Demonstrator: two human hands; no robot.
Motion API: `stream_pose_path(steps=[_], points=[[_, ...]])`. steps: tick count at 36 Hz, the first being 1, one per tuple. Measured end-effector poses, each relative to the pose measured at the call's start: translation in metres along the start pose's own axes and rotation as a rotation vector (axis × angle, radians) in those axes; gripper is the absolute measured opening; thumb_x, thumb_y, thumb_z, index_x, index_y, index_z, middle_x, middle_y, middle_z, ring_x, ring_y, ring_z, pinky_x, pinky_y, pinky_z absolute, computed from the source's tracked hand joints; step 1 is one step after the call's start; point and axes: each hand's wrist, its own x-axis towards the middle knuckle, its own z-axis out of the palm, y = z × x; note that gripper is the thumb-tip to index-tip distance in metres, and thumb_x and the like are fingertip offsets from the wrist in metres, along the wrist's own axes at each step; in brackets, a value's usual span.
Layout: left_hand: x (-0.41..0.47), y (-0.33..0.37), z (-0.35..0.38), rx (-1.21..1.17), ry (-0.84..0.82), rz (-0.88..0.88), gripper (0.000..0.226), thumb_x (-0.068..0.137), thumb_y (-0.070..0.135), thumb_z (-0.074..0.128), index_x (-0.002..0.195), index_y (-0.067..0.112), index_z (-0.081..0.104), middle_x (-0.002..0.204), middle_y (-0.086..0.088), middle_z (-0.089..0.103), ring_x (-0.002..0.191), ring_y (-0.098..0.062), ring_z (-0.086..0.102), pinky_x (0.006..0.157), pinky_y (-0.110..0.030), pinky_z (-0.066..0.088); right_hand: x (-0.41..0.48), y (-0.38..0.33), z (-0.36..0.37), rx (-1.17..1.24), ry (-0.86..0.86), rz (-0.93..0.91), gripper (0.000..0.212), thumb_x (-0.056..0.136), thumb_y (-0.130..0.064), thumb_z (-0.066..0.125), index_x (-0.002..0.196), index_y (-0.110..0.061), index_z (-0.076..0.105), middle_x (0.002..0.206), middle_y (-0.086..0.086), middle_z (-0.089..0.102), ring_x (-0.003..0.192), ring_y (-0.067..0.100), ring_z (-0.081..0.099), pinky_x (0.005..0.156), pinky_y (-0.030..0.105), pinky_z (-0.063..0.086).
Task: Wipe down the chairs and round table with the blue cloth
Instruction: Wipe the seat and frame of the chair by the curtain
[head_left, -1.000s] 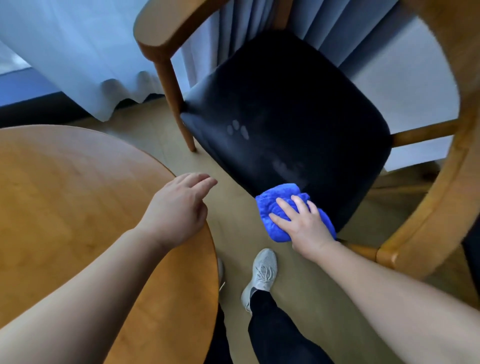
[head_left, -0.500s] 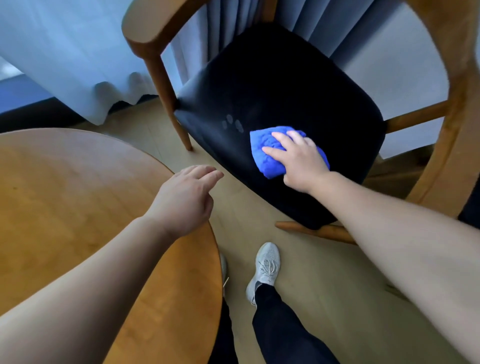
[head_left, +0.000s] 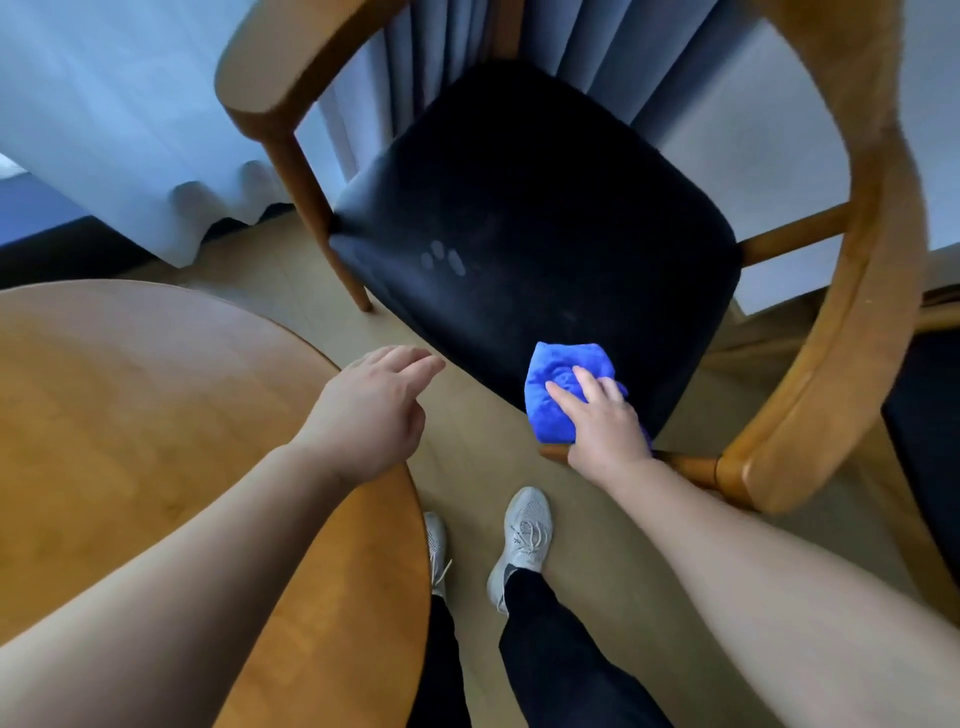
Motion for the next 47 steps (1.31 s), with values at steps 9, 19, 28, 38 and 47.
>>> stream_pose_path(steps=[9, 19, 28, 38, 47], points=[[-0.030, 0.033, -0.062, 0.026, -0.021, -0.032, 0.050, 0.089, 0.009, 0.046, 0.137, 0.022, 0.045, 0.136, 0.001, 0.050, 0.128, -0.019, 0.044, 0.104, -0.030, 0.037, -0.069, -0.015, -0.063, 0.164, -0.143, -0.002, 0.077, 0.081, -0.008, 0.054, 0.149, -0.033, 0.030, 0.157, -0.005, 0.014, 0.139, 0.024, 0.020, 0.109, 0.037, 0.033], [-0.087, 0.111, -0.162, -0.050, 0.078, -0.092, 0.040, 0.096, 0.030, 0.044, 0.136, 0.028, 0.045, 0.134, 0.008, 0.051, 0.124, -0.012, 0.046, 0.099, -0.023, 0.038, -0.171, -0.039, -0.189, 0.222, 0.214, -0.320, 0.075, 0.075, -0.015, 0.058, 0.147, -0.023, 0.039, 0.156, 0.003, 0.027, 0.140, 0.029, 0.027, 0.109, 0.044, 0.033], [-0.088, 0.184, -0.204, -0.192, 0.057, -0.203, 0.064, 0.088, 0.062, 0.041, 0.144, 0.037, 0.022, 0.132, 0.016, 0.051, 0.107, -0.004, 0.054, 0.091, -0.019, 0.042, -0.200, -0.032, -0.259, 0.344, 0.401, -0.528, 0.070, 0.072, -0.017, 0.070, 0.139, -0.020, 0.051, 0.148, 0.006, 0.041, 0.136, 0.027, 0.039, 0.102, 0.043, 0.043], [-0.051, 0.265, -0.210, -0.471, 0.360, -0.346, 0.051, 0.086, 0.038, 0.062, 0.131, 0.042, 0.037, 0.121, 0.017, 0.057, 0.114, -0.001, 0.052, 0.095, -0.025, 0.048, -0.190, 0.026, -0.310, 0.339, 0.319, -0.723, 0.076, 0.084, -0.028, 0.068, 0.150, -0.023, 0.031, 0.157, 0.001, 0.020, 0.144, 0.019, 0.021, 0.115, 0.031, 0.027], [-0.044, 0.296, -0.200, -0.606, 0.470, -0.399, 0.040, 0.084, 0.013, 0.064, 0.109, 0.040, 0.046, 0.105, 0.020, 0.057, 0.103, 0.001, 0.055, 0.089, -0.027, 0.051, -0.177, 0.074, -0.336, 0.452, -0.034, -0.864, 0.093, 0.077, -0.048, 0.069, 0.150, -0.045, 0.010, 0.156, -0.023, 0.005, 0.141, -0.002, 0.018, 0.114, 0.021, 0.024]])
